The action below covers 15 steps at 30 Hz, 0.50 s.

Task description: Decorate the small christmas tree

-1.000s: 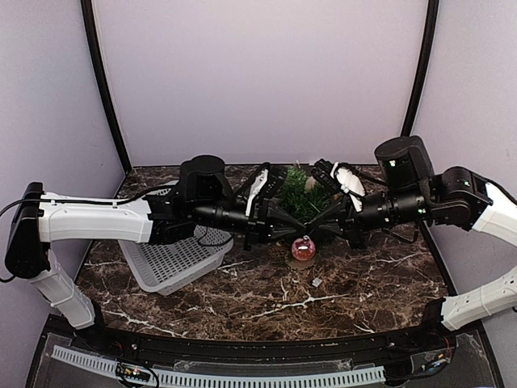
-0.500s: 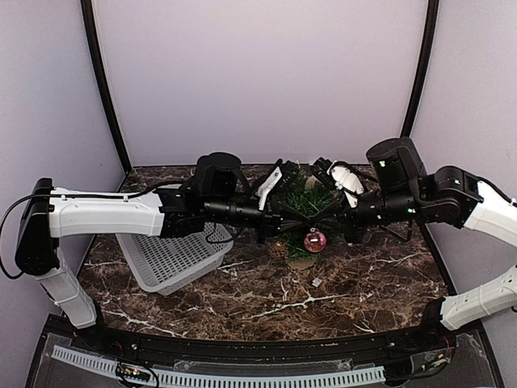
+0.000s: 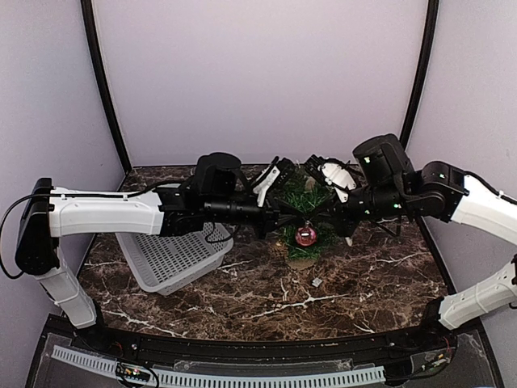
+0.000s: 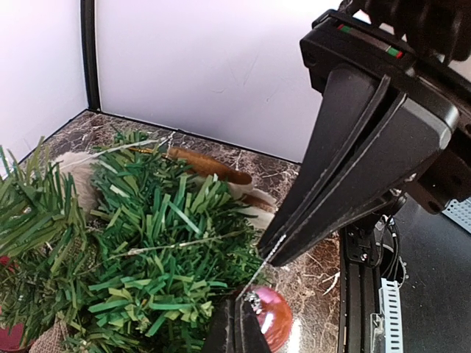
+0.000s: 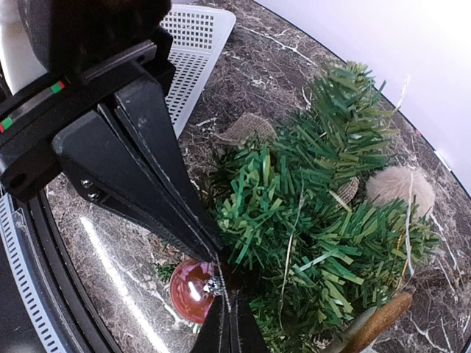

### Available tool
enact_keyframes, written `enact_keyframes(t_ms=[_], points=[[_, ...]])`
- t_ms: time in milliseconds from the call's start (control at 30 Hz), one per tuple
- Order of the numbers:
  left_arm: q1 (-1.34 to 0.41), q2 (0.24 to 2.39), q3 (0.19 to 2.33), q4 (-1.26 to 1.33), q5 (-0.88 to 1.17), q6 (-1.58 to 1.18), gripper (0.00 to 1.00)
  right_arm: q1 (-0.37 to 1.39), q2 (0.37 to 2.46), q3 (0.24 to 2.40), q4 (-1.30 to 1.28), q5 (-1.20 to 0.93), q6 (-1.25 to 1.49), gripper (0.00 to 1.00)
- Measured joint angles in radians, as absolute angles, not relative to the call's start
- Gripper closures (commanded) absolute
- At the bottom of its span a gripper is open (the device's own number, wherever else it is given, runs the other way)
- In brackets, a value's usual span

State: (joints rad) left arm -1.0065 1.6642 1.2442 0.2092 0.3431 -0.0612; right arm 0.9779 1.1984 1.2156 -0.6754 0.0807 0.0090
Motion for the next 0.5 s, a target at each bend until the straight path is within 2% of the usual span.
enact_keyframes(t_ms=[500], points=[[-0.997, 1.605, 1.172, 0.234, 0.326, -0.065, 1.0, 0.972, 1.242, 1.258, -0.666, 0.059, -0.012, 1.0]])
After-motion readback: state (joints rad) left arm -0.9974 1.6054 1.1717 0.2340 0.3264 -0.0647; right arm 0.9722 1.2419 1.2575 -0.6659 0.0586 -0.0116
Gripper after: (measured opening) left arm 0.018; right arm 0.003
